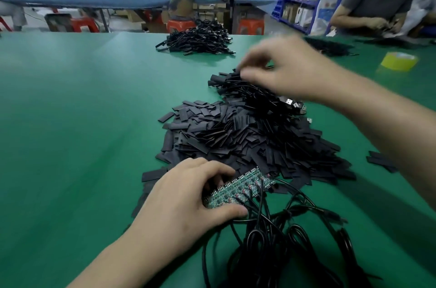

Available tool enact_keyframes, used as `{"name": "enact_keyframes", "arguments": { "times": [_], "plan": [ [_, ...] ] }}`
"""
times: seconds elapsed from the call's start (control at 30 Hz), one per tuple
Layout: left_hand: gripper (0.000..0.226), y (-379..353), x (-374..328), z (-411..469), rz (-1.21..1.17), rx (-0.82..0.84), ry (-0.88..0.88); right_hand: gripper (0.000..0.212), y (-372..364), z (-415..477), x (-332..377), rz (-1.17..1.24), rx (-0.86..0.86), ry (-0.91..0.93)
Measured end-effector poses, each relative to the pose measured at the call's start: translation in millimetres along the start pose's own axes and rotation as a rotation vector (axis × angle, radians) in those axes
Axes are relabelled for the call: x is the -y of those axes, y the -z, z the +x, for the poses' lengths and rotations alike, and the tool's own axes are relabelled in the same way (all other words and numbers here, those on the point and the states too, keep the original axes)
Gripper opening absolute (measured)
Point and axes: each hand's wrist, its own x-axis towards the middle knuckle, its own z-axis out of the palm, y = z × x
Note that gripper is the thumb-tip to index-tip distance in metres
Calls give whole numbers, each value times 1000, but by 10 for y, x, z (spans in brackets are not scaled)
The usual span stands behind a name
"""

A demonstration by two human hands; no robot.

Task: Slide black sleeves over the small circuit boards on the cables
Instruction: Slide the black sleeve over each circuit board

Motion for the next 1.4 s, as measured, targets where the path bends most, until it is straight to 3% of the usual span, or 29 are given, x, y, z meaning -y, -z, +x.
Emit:
{"name": "enact_keyframes", "arguments": {
  "times": [0.13, 0.33, 0.53, 0.6, 0.67, 0.73, 0.83, 0.97, 1.13, 1.27, 1.4],
  "plan": [
    [51, 14, -30, 8, -345, -10, 105, 33, -168, -852, 80, 187, 228, -21],
    [50, 108, -73, -30, -591, 83, 144, 23, -375, -1321, -23, 422, 185, -163],
    [50, 206, -181, -34, -606, 219, 92, 19, -406, -1406, 46, 541, 125, -159],
    [40, 242, -262, 58, -515, 269, 53, 21, -435, -1448, 107, 569, 63, -183],
    [24, 246, -353, 197, -351, 210, 30, 20, -456, -1485, 163, 648, 41, -213],
    [19, 236, -440, 329, -238, 184, 9, 23, -425, -1515, 186, 808, 134, -251],
    [20, 206, -473, 370, -349, 319, -1, 31, -312, -1542, 144, 1019, 296, -248],
    [16, 60, -383, 244, -505, 341, 6, 28, -327, -1576, 99, 871, 309, -219],
    [28, -59, -273, 132, -522, 340, 29, 24, -512, -1616, 225, 891, 286, -260],
    [30, -117, -237, 85, -533, 315, 6, 37, -610, -1626, 241, 819, 291, -245],
    [26, -136, -201, 61, -670, 346, 20, 37, -651, -1615, 247, 972, 357, -254]
  ]
}}
